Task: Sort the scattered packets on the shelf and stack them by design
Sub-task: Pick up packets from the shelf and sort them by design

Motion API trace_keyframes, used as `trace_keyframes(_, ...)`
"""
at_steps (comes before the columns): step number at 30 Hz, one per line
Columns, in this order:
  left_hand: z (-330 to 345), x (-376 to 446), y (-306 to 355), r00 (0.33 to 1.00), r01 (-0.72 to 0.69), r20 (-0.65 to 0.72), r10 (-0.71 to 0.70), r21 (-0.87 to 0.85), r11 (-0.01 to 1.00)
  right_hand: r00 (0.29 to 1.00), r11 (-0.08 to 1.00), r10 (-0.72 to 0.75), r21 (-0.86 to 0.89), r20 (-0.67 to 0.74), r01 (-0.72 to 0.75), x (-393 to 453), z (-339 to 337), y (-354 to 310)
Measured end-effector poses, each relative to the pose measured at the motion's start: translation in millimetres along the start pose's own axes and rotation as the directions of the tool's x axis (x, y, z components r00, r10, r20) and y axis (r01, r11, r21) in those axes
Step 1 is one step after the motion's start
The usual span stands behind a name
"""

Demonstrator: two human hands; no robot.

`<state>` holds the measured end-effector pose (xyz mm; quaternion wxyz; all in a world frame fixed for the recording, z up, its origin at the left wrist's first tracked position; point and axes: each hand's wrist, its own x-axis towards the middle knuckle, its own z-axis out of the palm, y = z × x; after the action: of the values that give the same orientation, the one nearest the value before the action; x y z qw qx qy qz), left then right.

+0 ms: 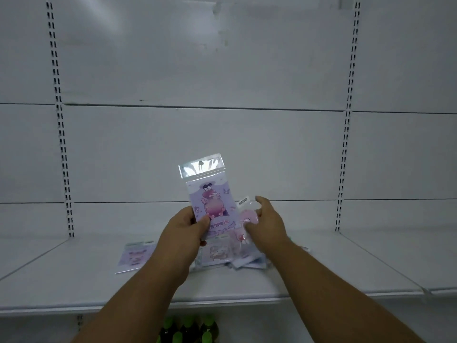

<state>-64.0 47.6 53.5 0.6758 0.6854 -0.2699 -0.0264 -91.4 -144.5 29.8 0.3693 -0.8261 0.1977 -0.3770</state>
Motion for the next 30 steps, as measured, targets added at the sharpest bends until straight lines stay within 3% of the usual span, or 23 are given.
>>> trace_keyframes(3,28.5,2.6,-1.0,1.000,-0.005,0.030,0.006,-0.026,1.000,0.989,0.982,0.106,0.167,-0.101,-0.088,3.4,-40.8,10.6)
trace_keyframes(9,126.8,-7.3,6.5,0.984,-0.040,0.171,0.056,-0.094,0.995,0.938,0.878,0.302,0.432,-0.170,-0.204,15.6,-151.1,57.2)
trace_keyframes(14,238.9,-25.7,24.3,0.955,-0.038,0.286,0.080,-0.152,0.988,0.923,0.889,0.291,0.428,-0.252,-0.163,12.8,-260.2,113.2)
trace_keyframes(20,377.7,-57.0,39.4,0.954,-0.012,0.294,0.057,-0.151,0.988,0.923,0.922,0.252,0.362,-0.292,-0.138,21.8,-383.5,193.7)
trace_keyframes(24,448.7,-64.1,38.4,0.960,0.013,0.279,0.008,-0.071,0.997,0.919,0.921,0.257,0.365,-0.299,-0.138,31.4,-441.3,240.1)
trace_keyframes(30,512.7,-39.1,18.1,0.967,0.129,0.190,-0.168,0.202,0.971,0.908,0.825,0.347,0.538,-0.237,-0.175,48.0,-486.3,282.1)
